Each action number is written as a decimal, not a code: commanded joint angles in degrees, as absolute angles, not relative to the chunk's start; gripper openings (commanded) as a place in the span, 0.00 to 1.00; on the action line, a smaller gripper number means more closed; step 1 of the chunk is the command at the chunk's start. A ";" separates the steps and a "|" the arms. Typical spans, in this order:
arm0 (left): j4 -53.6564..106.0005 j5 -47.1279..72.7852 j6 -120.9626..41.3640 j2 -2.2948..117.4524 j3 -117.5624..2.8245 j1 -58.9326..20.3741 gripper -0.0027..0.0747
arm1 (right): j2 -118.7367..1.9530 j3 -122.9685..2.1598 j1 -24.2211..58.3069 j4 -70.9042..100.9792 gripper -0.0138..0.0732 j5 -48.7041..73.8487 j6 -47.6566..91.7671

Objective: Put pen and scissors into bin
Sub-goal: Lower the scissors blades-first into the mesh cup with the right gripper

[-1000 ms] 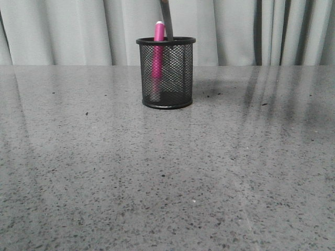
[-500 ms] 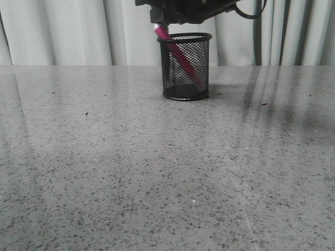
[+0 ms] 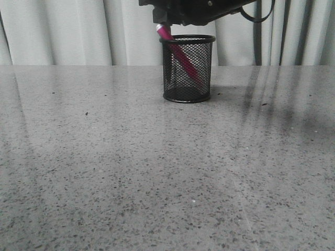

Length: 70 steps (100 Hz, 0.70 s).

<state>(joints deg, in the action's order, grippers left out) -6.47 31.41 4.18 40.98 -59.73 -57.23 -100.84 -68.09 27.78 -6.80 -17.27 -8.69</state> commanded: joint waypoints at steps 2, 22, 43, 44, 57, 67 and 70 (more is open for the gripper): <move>-6.71 26.56 4.85 41.05 -61.15 -57.66 0.45 | -97.14 -68.81 27.27 -7.21 0.07 -18.82 -8.18; -6.71 26.56 4.85 41.05 -61.15 -57.66 0.45 | -95.67 -68.81 25.61 -7.58 0.07 -18.20 -7.95; -6.71 26.56 4.85 41.05 -61.15 -57.66 0.45 | -95.20 -68.81 24.93 -9.30 0.07 -18.69 -7.95; -6.71 26.56 4.85 41.05 -61.15 -57.66 0.45 | -95.20 -68.81 24.93 -9.30 0.07 -18.78 -7.95; -6.71 26.56 4.85 41.05 -61.15 -57.66 0.45 | -95.20 -68.81 24.84 -9.30 0.07 -20.15 -7.95; -6.71 26.56 4.85 41.05 -61.15 -57.66 0.45 | -95.11 -68.81 24.71 -9.30 0.07 -21.14 -7.95; -6.71 26.56 4.85 41.05 -61.15 -57.66 0.45 | -95.11 -68.81 24.71 -9.30 0.07 -21.23 -7.95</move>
<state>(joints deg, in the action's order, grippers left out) -6.47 31.31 4.28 40.98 -59.73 -57.23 -98.54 -67.30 25.24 -9.15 -15.22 -8.48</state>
